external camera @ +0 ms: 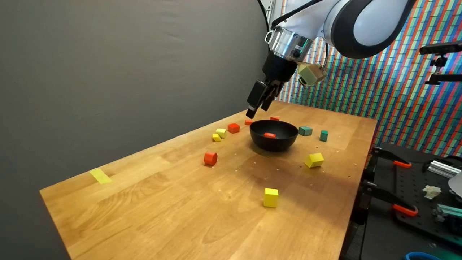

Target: Put all the blocks in the bowl

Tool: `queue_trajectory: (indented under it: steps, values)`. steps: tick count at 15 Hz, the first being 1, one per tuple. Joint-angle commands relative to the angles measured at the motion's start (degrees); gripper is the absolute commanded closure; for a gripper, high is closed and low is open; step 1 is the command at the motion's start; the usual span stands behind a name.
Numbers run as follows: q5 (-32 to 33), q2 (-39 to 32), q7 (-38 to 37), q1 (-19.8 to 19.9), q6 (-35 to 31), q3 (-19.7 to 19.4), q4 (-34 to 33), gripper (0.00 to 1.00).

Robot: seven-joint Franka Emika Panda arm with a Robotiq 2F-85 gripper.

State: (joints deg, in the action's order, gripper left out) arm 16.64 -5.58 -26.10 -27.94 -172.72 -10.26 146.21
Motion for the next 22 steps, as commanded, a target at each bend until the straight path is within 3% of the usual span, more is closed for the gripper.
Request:
queue_trajectory:
  steps: [1, 4, 5, 6, 9, 11, 17, 19, 22]
  values:
    - [-13.13, -3.76, 6.01, 6.31, -0.10, 10.66, 1.13, 0.00]
    - [-26.99, -10.56, 10.77, 12.66, 2.96, 20.34, -5.35, 0.00]
    - [-28.06, -12.77, 10.59, 14.08, 4.17, 20.77, -8.44, 0.00]
    - [-27.08, -14.05, 9.27, 13.88, 5.20, 19.17, -10.54, 0.00]
    - [-17.24, -17.36, -0.34, 6.80, 6.86, 6.32, -17.79, 0.00]
    - [-13.20, -20.47, -4.48, 4.55, 9.83, 1.13, -23.79, 0.00]
    - [-11.96, -30.16, -7.76, 4.96, 22.11, 1.20, -40.69, 0.00]
    - [-12.13, -32.04, -7.88, 5.39, 21.62, 2.23, -42.55, 0.00]
    - [-12.59, -31.13, -6.68, 5.90, 20.32, 3.21, -40.07, 0.00]
